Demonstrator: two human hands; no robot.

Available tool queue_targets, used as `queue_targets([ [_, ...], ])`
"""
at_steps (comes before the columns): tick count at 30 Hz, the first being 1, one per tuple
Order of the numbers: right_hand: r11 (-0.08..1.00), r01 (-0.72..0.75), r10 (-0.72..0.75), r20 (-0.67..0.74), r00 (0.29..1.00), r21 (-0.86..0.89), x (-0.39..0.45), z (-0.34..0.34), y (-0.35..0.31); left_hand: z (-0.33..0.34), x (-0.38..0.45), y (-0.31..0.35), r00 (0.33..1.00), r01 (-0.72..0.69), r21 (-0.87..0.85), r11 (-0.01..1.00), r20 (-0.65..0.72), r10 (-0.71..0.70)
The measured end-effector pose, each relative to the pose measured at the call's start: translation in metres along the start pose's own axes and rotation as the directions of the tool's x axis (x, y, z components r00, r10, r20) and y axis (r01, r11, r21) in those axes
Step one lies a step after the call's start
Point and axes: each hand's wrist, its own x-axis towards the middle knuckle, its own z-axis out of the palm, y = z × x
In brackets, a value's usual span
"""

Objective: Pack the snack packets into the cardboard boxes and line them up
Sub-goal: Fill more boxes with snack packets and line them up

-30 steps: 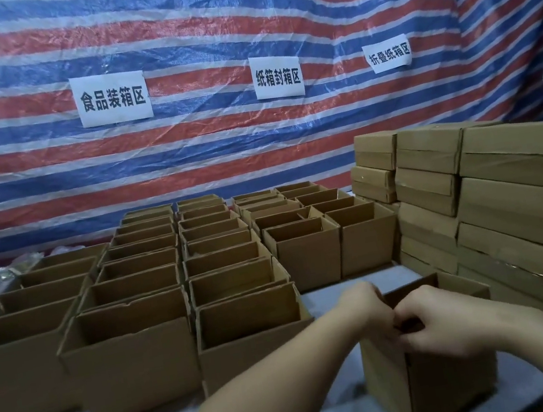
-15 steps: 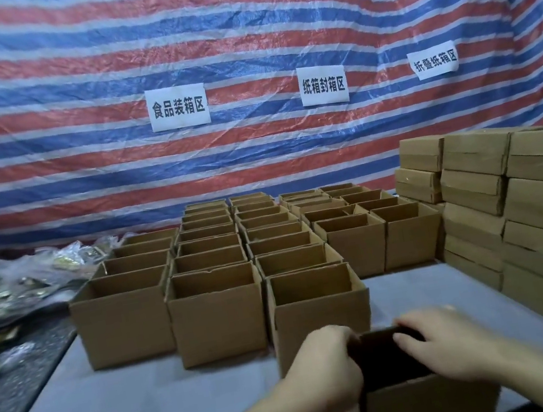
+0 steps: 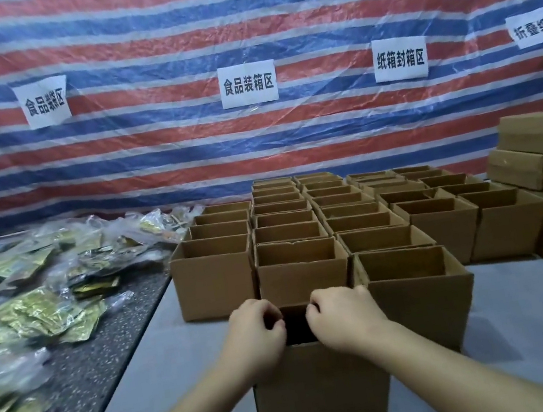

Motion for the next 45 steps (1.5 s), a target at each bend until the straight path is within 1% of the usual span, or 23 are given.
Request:
queue_targets([
  [3,0.999,0.022,-0.024,0.028,0.999,0.04,0.021,0.004,-0.014,-0.011,0.014,-0.015,0.999,0.029,0.006,1.0,-0.019,-0.029],
  [6,0.997,0.04,-0.045,0.071,0.996,0.068,0.039,0.001,-0.019,-0.018,0.032,-0.025,0.999,0.037,0.0,0.999,0.009,-0.037],
  [9,0.998,0.063,-0.067,0.13,0.989,0.032,0.052,0.0,-0.02,-0.02,0.047,-0.032,0.996,0.044,-0.039,0.998,0.079,-0.04],
  [11,0.997,0.077,-0.072,0.145,0.987,-0.027,0.057,0.003,-0.019,-0.017,0.053,-0.038,0.992,0.052,-0.062,0.997,0.119,-0.044],
  [13,0.991,0.09,-0.076,0.134,0.988,-0.103,0.058,0.006,-0.018,-0.013,0.054,-0.042,0.991,0.046,-0.063,0.997,0.129,-0.037],
  [16,0.984,0.106,-0.086,0.14,0.986,-0.145,0.056,0.006,-0.019,-0.008,0.054,-0.046,0.993,-0.004,-0.033,0.999,0.121,0.008],
  [17,0.982,0.109,-0.087,0.148,0.985,-0.151,0.055,0.005,-0.019,-0.009,0.054,-0.046,0.99,-0.019,-0.044,0.999,0.141,0.025],
  [19,0.982,0.112,-0.082,0.187,0.979,-0.151,0.054,0.0,-0.021,-0.015,0.056,-0.047,0.986,-0.049,-0.135,0.99,0.153,0.069],
  [20,0.982,0.115,-0.081,0.213,0.974,-0.149,0.054,-0.005,-0.022,-0.021,0.059,-0.048,0.991,-0.062,-0.2,0.978,0.101,0.083],
  [21,0.981,0.12,-0.082,0.237,0.968,-0.154,0.055,-0.01,-0.024,-0.03,0.063,-0.051,0.997,-0.064,-0.255,0.965,0.018,0.071],
  [23,0.973,0.144,-0.099,0.239,0.966,-0.179,0.059,-0.02,-0.027,-0.05,0.079,-0.07,0.983,-0.033,-0.285,0.958,-0.18,-0.02],
  [24,0.973,0.151,-0.114,0.21,0.971,-0.173,0.063,-0.025,-0.029,-0.06,0.09,-0.085,0.964,0.005,-0.265,0.964,-0.255,-0.075],
  [25,0.978,0.154,-0.129,0.17,0.977,-0.143,0.068,-0.029,-0.032,-0.07,0.101,-0.103,0.946,0.062,-0.232,0.971,-0.296,-0.131],
  [28,0.983,0.183,-0.181,0.057,0.982,-0.032,0.089,-0.034,-0.047,-0.091,0.132,-0.167,0.913,0.277,-0.035,0.96,-0.303,-0.275],
  [30,0.978,0.206,-0.206,0.048,0.977,0.01,0.105,-0.033,-0.058,-0.1,0.144,-0.211,0.891,0.419,0.158,0.894,-0.264,-0.37],
  [32,0.971,0.236,-0.238,0.062,0.969,0.04,0.119,-0.03,-0.068,-0.105,0.151,-0.25,0.863,0.504,0.328,0.799,-0.21,-0.459],
  [34,0.963,0.264,-0.268,0.079,0.96,0.059,0.131,-0.025,-0.075,-0.109,0.154,-0.28,0.822,0.553,0.453,0.7,-0.156,-0.548],
  [36,0.958,0.275,-0.281,0.084,0.956,0.076,0.14,-0.019,-0.079,-0.11,0.156,-0.302,0.76,0.588,0.542,0.6,-0.117,-0.639],
  [37,0.957,0.28,-0.286,0.088,0.954,0.074,0.143,-0.017,-0.079,-0.109,0.158,-0.31,0.729,0.603,0.565,0.564,-0.103,-0.676],
  [39,0.954,0.293,-0.297,0.103,0.949,0.056,0.149,-0.014,-0.078,-0.106,0.163,-0.323,0.696,0.626,0.568,0.534,-0.099,-0.711],
  [41,0.953,0.301,-0.304,0.118,0.945,0.047,0.153,-0.013,-0.075,-0.106,0.167,-0.331,0.677,0.658,0.565,0.497,-0.157,-0.719],
  [43,0.954,0.297,-0.301,0.121,0.946,0.051,0.155,-0.014,-0.07,-0.108,0.17,-0.336,0.675,0.66,0.599,0.453,-0.21,-0.707],
  [45,0.957,0.284,-0.29,0.121,0.95,0.063,0.156,-0.016,-0.066,-0.109,0.172,-0.34,0.7,0.608,0.678,0.412,-0.213,-0.682],
])
